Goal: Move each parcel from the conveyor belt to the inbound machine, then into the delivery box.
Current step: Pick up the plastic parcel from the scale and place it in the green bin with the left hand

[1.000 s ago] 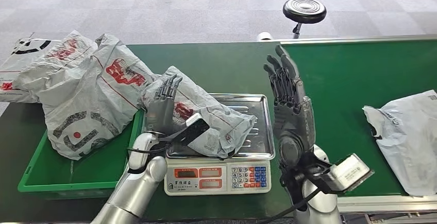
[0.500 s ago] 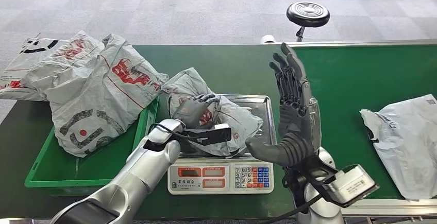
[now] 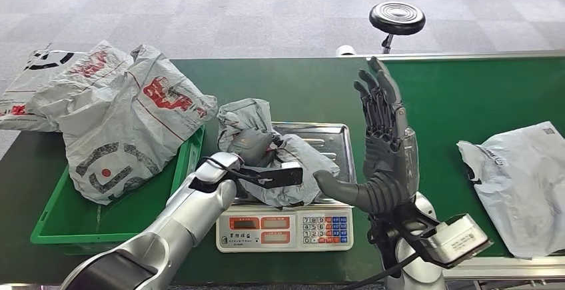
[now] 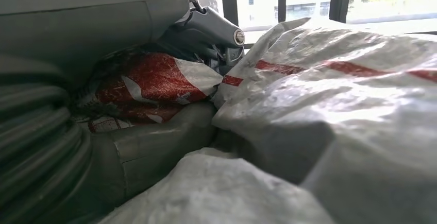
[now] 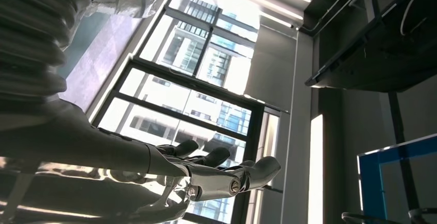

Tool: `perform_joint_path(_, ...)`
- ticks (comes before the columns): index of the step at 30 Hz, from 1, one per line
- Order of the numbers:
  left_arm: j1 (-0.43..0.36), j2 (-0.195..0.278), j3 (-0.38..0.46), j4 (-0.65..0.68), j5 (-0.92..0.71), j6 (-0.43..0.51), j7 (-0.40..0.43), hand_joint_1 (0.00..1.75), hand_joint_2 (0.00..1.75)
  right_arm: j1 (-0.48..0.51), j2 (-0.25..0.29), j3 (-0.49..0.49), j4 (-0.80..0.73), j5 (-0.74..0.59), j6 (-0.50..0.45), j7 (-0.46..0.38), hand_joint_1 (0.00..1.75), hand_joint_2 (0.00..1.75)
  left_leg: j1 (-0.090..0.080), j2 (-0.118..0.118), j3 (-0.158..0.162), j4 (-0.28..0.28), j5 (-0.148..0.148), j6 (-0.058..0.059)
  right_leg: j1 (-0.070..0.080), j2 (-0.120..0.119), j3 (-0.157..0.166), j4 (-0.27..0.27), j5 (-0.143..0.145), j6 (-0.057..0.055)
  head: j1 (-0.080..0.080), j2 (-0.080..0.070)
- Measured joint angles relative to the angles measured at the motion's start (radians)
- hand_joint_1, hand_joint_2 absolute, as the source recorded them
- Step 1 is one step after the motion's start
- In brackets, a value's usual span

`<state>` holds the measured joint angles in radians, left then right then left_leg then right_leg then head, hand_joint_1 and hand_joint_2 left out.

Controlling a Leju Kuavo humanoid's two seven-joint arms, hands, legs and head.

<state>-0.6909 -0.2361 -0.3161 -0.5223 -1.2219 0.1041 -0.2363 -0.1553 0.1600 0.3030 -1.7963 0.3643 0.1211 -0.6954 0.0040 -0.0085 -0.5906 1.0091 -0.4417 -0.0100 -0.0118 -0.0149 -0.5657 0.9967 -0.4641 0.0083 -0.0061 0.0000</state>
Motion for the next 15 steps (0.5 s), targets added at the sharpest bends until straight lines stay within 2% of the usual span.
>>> perform_joint_path(4,-0.006,-0.001,-0.001,0.004,0.016,0.011,-0.004,1.75,1.75,0.018,0.0,-0.007,-0.014,0.012,-0.015,0.0,0.0,1.75,0.0,0.0,0.0,0.0,0.0,0.0,0.0,0.0,0.0,0.0,0.0,0.0,0.0,0.0)
perform_joint_path(7,-0.006,-0.002,-0.001,0.002,0.032,0.066,0.015,1.75,1.75,0.038,0.0,-0.015,-0.031,0.024,-0.026,0.002,0.0,1.75,0.0,0.0,-0.001,0.0,0.0,0.0,0.0,0.0,-0.001,0.0,0.0,0.0,0.0,0.0)
perform_joint_path(9,0.005,-0.002,0.002,-0.01,0.026,0.175,0.072,1.75,1.75,0.055,0.001,-0.022,-0.049,0.035,-0.036,0.008,0.0,1.75,0.0,0.001,-0.002,0.0,0.0,0.0,0.0,0.001,-0.002,0.0,0.0,-0.001,0.0,0.0)
perform_joint_path(13,0.045,0.02,0.036,-0.104,-0.044,0.464,0.26,1.75,1.75,0.1,0.005,-0.038,-0.094,0.052,-0.048,0.025,0.0,1.75,0.0,0.003,-0.006,0.0,0.0,0.0,0.0,0.003,-0.007,0.001,0.001,-0.002,0.0,0.0)
perform_joint_path(15,0.072,0.045,0.081,-0.189,-0.083,0.545,0.312,1.75,1.75,0.118,0.005,-0.045,-0.109,0.055,-0.049,0.029,0.0,1.75,0.0,0.005,-0.006,0.0,0.0,-0.001,0.001,0.005,-0.008,0.001,0.001,-0.002,0.0,0.0)
